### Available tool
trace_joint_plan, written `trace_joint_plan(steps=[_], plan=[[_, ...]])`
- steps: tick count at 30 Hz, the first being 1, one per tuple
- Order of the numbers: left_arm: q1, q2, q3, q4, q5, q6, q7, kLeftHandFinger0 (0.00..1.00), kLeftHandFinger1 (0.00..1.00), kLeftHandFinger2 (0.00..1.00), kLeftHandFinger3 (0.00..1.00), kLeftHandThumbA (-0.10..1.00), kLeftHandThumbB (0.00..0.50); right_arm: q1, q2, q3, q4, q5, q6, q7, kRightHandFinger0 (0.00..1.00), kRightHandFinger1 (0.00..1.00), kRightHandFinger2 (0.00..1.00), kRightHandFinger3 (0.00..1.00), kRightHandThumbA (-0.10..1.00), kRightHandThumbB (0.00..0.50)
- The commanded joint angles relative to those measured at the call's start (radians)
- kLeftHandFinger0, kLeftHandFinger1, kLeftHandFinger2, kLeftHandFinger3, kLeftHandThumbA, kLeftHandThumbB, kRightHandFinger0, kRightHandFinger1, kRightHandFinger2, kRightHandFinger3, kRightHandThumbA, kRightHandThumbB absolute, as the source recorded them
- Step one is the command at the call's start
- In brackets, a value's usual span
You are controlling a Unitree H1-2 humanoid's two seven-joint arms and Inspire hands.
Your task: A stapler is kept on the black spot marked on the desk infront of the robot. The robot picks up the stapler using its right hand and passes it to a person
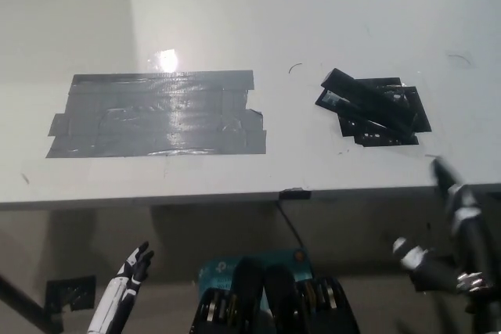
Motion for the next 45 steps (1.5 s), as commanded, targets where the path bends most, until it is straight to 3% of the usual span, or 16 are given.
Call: trace_joint_plan(steps=[1,2,6,7,10,13,25,28,30,37,45], plan=[[-0.010,0.005,0.005,-0.020,-0.002,-0.048,-0.006,1.00,1.00,1.00,1.00,1.00,0.500,-0.157,-0.134,-0.074,-0.253,-0.020,0.191,0.071,1.00,1.00,1.00,1.00,0.86,0.216],[-0.012,0.005,0.007,-0.017,-0.008,-0.049,-0.007,1.00,1.00,1.00,1.00,1.00,0.500,-0.245,-0.199,-0.069,-0.248,-0.010,0.294,0.126,1.00,1.00,1.00,1.00,0.88,0.241],[-0.014,0.004,0.009,-0.009,-0.002,-0.059,0.001,1.00,1.00,1.00,1.00,1.00,0.500,-0.404,-0.283,-0.021,-0.172,-0.004,0.442,0.203,1.00,1.00,1.00,1.00,0.94,0.250],[-0.014,0.004,0.009,-0.009,-0.002,-0.060,0.002,1.00,1.00,1.00,1.00,1.00,0.500,-0.439,-0.302,-0.001,-0.144,-0.011,0.468,0.223,1.00,1.00,1.00,1.00,0.99,0.275],[-0.018,0.003,0.008,-0.007,0.001,-0.056,0.002,1.00,1.00,1.00,1.00,1.00,0.500,-0.580,-0.350,0.078,-0.010,-0.101,0.536,0.324,1.00,1.00,1.00,1.00,1.00,0.324],[-0.020,0.003,0.008,-0.007,-0.003,-0.052,-0.001,1.00,1.00,1.00,1.00,1.00,0.500,-0.681,-0.342,0.119,0.119,-0.158,0.536,0.379,1.00,1.00,1.00,1.00,1.00,0.332],[-0.023,0.004,0.013,-0.003,-0.006,-0.059,-0.001,1.00,1.00,1.00,1.00,1.00,0.500,-0.967,-0.242,0.257,0.640,-0.185,0.536,0.373,1.00,1.00,1.00,1.00,1.00,0.358],[-0.021,0.001,0.013,-0.008,-0.006,-0.057,-0.001,1.00,1.00,1.00,1.00,1.00,0.500,-1.033,-0.210,0.292,0.790,-0.187,0.535,0.345,1.00,1.00,1.00,1.00,1.00,0.405],[-0.022,-0.001,0.014,-0.008,-0.008,-0.053,-0.003,1.00,1.00,1.00,1.00,1.00,0.500,-1.072,-0.188,0.300,0.888,-0.180,0.521,0.341,1.00,1.00,1.00,1.00,1.00,0.372],[-0.027,-0.001,0.014,-0.007,-0.008,-0.049,-0.006,1.00,1.00,1.00,1.00,1.00,0.500,-1.094,-0.161,0.337,1.035,-0.213,0.465,0.290,1.00,1.00,1.00,1.00,1.00,0.373],[-0.028,0.002,0.012,-0.017,0.001,-0.047,-0.005,0.98,1.00,1.00,1.00,1.00,0.500,-1.081,-0.146,0.331,1.091,-0.205,0.470,0.289,1.00,1.00,1.00,1.00,1.00,0.361]])
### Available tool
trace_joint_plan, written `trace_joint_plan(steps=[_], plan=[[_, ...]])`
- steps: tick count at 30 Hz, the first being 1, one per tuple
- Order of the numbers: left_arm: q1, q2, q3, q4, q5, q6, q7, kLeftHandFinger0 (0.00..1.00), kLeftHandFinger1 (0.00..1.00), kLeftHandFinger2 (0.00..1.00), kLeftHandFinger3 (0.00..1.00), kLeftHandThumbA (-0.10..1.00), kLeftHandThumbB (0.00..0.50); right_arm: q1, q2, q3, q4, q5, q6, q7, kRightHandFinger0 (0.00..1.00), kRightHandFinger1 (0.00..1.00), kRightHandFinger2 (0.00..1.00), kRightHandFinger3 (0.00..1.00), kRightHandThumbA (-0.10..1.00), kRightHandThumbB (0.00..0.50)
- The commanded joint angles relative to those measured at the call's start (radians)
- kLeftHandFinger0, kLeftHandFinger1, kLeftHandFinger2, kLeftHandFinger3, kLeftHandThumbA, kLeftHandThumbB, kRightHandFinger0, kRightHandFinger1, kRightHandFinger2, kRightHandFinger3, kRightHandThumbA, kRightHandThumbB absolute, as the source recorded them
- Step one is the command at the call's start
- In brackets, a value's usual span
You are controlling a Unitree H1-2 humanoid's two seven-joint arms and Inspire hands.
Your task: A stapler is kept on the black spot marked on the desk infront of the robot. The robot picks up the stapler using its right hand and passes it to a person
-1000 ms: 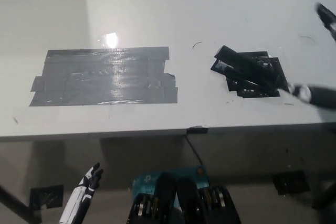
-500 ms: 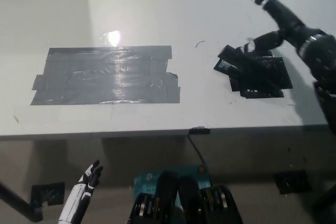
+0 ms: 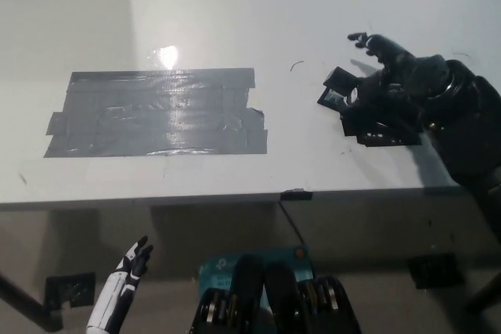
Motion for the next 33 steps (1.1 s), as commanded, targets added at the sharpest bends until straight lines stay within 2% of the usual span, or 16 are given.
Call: trace_joint_plan(steps=[1,8,18,22,25,26,29,33], plan=[[-0.009,0.005,0.004,-0.024,-0.001,-0.029,-0.006,0.97,1.00,1.00,1.00,1.00,0.500,-0.045,-0.002,-0.005,0.002,-0.015,-0.039,-0.022,1.00,1.00,1.00,1.00,1.00,0.360],[-0.009,0.004,0.003,-0.022,0.000,-0.026,-0.007,0.98,1.00,1.00,1.00,1.00,0.500,-0.012,0.001,-0.010,-0.021,-0.007,-0.038,-0.017,1.00,1.00,1.00,1.00,1.00,0.345],[-0.018,0.003,0.001,-0.018,0.004,-0.027,-0.005,0.99,1.00,1.00,1.00,1.00,0.500,-0.003,0.020,-0.050,-0.026,0.035,-0.007,0.007,1.00,1.00,1.00,1.00,1.00,0.361],[-0.020,0.006,-0.002,-0.018,0.011,-0.027,-0.006,0.97,1.00,1.00,1.00,1.00,0.500,0.004,0.025,-0.055,-0.029,0.038,-0.013,0.014,1.00,1.00,1.00,1.00,1.00,0.333],[-0.023,0.005,0.000,-0.018,0.005,-0.025,-0.008,0.99,1.00,1.00,1.00,1.00,0.500,0.006,0.029,-0.048,-0.035,0.023,0.004,0.009,1.00,1.00,1.00,1.00,1.00,0.342],[-0.025,0.005,0.000,-0.017,0.008,-0.022,-0.006,0.99,1.00,1.00,1.00,1.00,0.500,0.007,0.028,-0.043,-0.032,0.019,-0.008,0.009,1.00,1.00,1.00,1.00,1.00,0.335],[-0.029,0.006,0.001,-0.019,0.008,-0.018,-0.006,0.98,1.00,1.00,1.00,1.00,0.500,0.004,0.026,-0.028,-0.011,0.002,-0.035,0.002,1.00,1.00,1.00,1.00,1.00,0.353],[-0.030,0.007,0.002,-0.017,0.005,-0.018,-0.007,0.99,1.00,1.00,1.00,1.00,0.500,-0.006,0.026,-0.022,0.045,-0.003,-0.070,-0.001,1.00,1.00,1.00,1.00,1.00,0.338]])
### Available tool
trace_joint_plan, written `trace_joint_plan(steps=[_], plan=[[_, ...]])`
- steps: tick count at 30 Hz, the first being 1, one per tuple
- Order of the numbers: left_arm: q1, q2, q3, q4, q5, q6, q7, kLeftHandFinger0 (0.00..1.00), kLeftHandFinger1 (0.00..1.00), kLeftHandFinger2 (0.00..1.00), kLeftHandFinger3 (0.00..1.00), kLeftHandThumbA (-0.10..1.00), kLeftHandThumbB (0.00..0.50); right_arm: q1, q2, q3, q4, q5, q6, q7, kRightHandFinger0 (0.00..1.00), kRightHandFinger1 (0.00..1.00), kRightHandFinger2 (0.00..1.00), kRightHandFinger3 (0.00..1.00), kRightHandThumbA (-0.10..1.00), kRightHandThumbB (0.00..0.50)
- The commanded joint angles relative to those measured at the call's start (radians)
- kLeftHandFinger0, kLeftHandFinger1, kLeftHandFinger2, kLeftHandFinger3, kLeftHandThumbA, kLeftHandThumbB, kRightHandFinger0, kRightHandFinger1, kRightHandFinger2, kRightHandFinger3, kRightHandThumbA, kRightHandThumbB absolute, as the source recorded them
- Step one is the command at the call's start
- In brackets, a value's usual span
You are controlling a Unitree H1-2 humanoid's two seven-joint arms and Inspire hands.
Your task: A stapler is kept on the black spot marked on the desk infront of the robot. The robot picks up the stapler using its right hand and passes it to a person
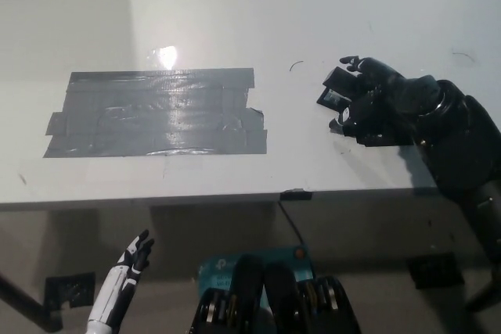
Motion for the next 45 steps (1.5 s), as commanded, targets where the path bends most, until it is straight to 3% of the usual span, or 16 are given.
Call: trace_joint_plan(steps=[1,13,14,15,16,19,20,21,25,26,28,33,35,37,39,45], plan=[[-0.011,0.007,0.002,-0.016,0.003,-0.019,-0.006,0.99,1.00,1.00,1.00,1.00,0.500,-0.047,-0.008,0.009,0.035,-0.013,-0.059,-0.009,1.00,1.00,1.00,1.00,1.00,0.345],[-0.016,0.005,0.002,-0.006,0.003,-0.026,-0.004,1.00,1.00,1.00,1.00,1.00,0.500,-0.063,-0.038,0.093,0.080,-0.095,-0.112,-0.026,1.00,1.00,1.00,1.00,1.00,0.293],[-0.014,0.007,0.001,-0.006,0.004,-0.026,-0.006,1.00,1.00,1.00,1.00,1.00,0.500,-0.065,-0.036,0.107,0.081,-0.113,-0.098,-0.036,0.68,0.66,0.62,0.74,1.00,0.110],[-0.015,0.007,0.000,-0.006,0.005,-0.027,-0.007,1.00,1.00,1.00,1.00,1.00,0.500,-0.066,-0.034,0.112,0.082,-0.120,-0.090,-0.043,0.32,0.32,0.35,0.37,0.95,0.128],[-0.017,0.007,0.000,-0.005,0.004,-0.027,-0.008,1.00,1.00,1.00,1.00,1.00,0.500,-0.065,-0.034,0.115,0.084,-0.123,-0.092,-0.049,0.23,0.23,0.26,0.28,0.92,0.119],[-0.019,0.006,0.000,-0.005,0.002,-0.029,-0.008,1.00,1.00,1.00,1.00,1.00,0.500,-0.063,-0.031,0.125,0.088,-0.142,-0.101,-0.081,0.03,0.13,0.20,0.36,0.86,0.042],[-0.023,0.005,0.003,-0.011,-0.005,-0.023,-0.010,1.00,1.00,1.00,1.00,1.00,0.500,-0.063,-0.025,0.131,0.095,-0.154,-0.111,-0.105,0.22,0.33,0.36,0.47,0.89,0.010],[-0.027,0.006,0.003,-0.009,-0.003,-0.023,-0.009,1.00,1.00,1.00,1.00,1.00,0.500,-0.063,-0.025,0.131,0.093,-0.158,-0.107,-0.108,0.11,0.22,0.29,0.42,0.93,0.021],[-0.030,0.005,0.003,-0.008,-0.003,-0.022,-0.008,1.00,1.00,1.00,1.00,1.00,0.500,-0.064,-0.025,0.128,0.094,-0.163,-0.105,-0.110,0.08,0.20,0.27,0.41,0.94,0.022],[-0.033,0.005,0.003,-0.006,-0.002,-0.022,-0.008,1.00,1.00,1.00,1.00,1.00,0.500,-0.063,-0.026,0.123,0.092,-0.159,-0.106,-0.112,0.26,0.38,0.41,0.44,0.95,0.019],[-0.041,0.007,0.003,-0.003,-0.003,-0.022,-0.010,0.98,1.00,1.00,1.00,1.00,0.500,-0.060,-0.029,0.107,0.090,-0.149,-0.116,-0.118,0.04,0.15,0.26,0.37,0.94,0.019],[-0.044,0.007,0.001,-0.002,0.001,-0.027,-0.009,0.98,1.00,1.00,1.00,1.00,0.500,-0.061,-0.030,0.100,0.092,-0.148,-0.115,-0.121,0.07,0.19,0.28,0.37,0.95,0.021],[-0.046,0.007,0.002,-0.006,-0.003,-0.022,-0.011,0.96,1.00,1.00,1.00,1.00,0.500,-0.062,-0.033,0.071,0.076,-0.117,-0.110,-0.108,0.00,0.01,0.07,0.15,0.92,0.025],[-0.051,0.007,0.003,-0.001,-0.007,-0.022,-0.013,0.94,1.00,1.00,1.00,1.00,0.500,-0.063,-0.035,0.019,0.077,-0.054,-0.134,-0.082,0.00,0.08,0.22,0.05,0.89,0.002],[-0.052,0.006,0.004,0.002,-0.013,-0.022,-0.016,0.94,1.00,1.00,1.00,1.00,0.500,-0.063,-0.035,-0.002,0.076,-0.038,-0.142,-0.073,0.00,0.17,0.41,0.10,0.90,0.000],[-0.051,0.006,0.002,-0.004,-0.015,-0.019,-0.019,0.93,1.00,1.00,1.00,1.00,0.500,-0.068,-0.027,-0.129,0.054,0.065,-0.105,-0.014,0.00,0.20,0.47,0.24,0.90,0.000]])
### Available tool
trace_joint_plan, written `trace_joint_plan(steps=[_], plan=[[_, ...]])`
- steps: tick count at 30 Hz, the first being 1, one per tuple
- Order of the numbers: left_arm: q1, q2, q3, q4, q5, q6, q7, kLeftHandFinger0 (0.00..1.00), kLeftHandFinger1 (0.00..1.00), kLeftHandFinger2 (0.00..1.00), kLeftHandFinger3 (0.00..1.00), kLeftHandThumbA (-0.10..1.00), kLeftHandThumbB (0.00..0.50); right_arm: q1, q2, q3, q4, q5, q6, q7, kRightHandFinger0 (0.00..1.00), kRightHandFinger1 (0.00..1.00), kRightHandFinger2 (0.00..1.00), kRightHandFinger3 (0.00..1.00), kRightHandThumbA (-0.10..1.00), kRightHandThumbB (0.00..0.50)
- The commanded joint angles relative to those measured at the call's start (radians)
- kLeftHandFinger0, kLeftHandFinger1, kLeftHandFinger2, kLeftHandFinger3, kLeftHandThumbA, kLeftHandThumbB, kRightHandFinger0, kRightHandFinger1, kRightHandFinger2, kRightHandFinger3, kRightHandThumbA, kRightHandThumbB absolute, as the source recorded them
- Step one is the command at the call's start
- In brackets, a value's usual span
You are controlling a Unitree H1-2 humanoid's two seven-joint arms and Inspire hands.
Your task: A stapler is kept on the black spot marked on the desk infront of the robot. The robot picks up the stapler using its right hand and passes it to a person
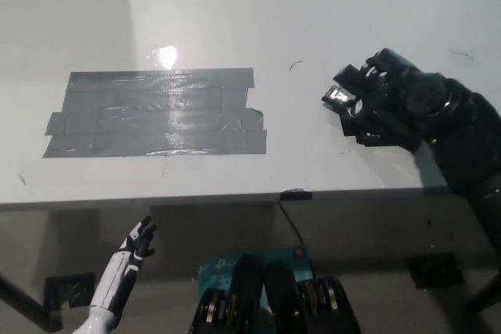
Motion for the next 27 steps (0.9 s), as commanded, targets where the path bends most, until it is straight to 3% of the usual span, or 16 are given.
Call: trace_joint_plan(steps=[1,3,5,6,7,11,12,13,19,20,27], plan=[[-0.012,0.006,0.002,-0.010,-0.012,-0.019,-0.019,0.92,1.00,1.00,1.00,1.00,0.500,-0.041,-0.009,-0.069,-0.039,0.100,-0.009,0.051,0.00,0.20,0.47,0.24,0.90,0.000],[-0.014,0.007,0.001,-0.004,-0.012,-0.028,-0.020,0.91,1.00,1.00,1.00,1.00,0.500,-0.061,-0.004,-0.196,-0.077,0.236,0.065,0.107,0.00,0.09,0.36,0.26,0.94,0.008],[-0.014,0.007,0.001,-0.003,-0.012,-0.029,-0.020,0.91,1.00,1.00,1.00,1.00,0.500,-0.060,-0.002,-0.208,-0.080,0.233,0.068,0.114,0.00,0.07,0.35,0.26,0.94,0.008],[-0.015,0.007,0.000,-0.002,-0.010,-0.028,-0.022,0.91,1.00,1.00,1.00,1.00,0.500,-0.087,0.008,-0.337,-0.056,0.366,0.120,0.129,0.00,0.01,0.32,0.25,0.85,0.041],[-0.016,0.007,-0.001,0.000,-0.008,-0.030,-0.022,0.91,1.00,1.00,1.00,1.00,0.500,-0.101,0.009,-0.396,-0.045,0.428,0.142,0.145,0.00,0.00,0.23,0.20,0.83,0.056],[-0.016,0.007,-0.001,0.003,-0.006,-0.036,-0.022,0.91,1.00,1.00,1.00,1.00,0.500,-0.106,0.007,-0.416,-0.043,0.427,0.142,0.166,0.00,0.00,0.18,0.18,0.84,0.058],[-0.014,0.006,0.000,0.000,-0.011,-0.030,-0.026,0.91,1.00,1.00,1.00,1.00,0.500,-0.130,-0.012,-0.460,0.009,0.491,0.142,0.234,0.00,0.00,0.03,0.05,0.93,0.052],[-0.013,0.006,-0.001,-0.003,-0.011,-0.024,-0.028,0.91,1.00,1.00,1.00,1.00,0.500,-0.148,-0.022,-0.494,0.045,0.536,0.142,0.265,0.00,0.00,0.01,0.02,0.94,0.044],[-0.018,0.006,0.000,0.001,-0.009,-0.024,-0.027,0.89,1.00,0.99,1.00,1.00,0.500,-0.172,-0.026,-0.574,0.098,0.627,0.142,0.301,0.00,0.00,0.00,0.03,0.95,0.065],[-0.018,0.006,-0.001,0.001,-0.007,-0.023,-0.026,0.89,0.99,0.99,1.00,1.00,0.500,-0.176,-0.027,-0.591,0.108,0.640,0.142,0.313,0.00,0.00,0.00,0.02,0.96,0.025],[-0.019,0.006,-0.001,-0.001,-0.002,-0.019,-0.024,0.88,0.98,0.98,1.00,1.00,0.500,-0.184,-0.014,-0.638,0.141,0.713,0.142,0.298,0.00,0.00,0.00,0.00,0.97,0.001]])
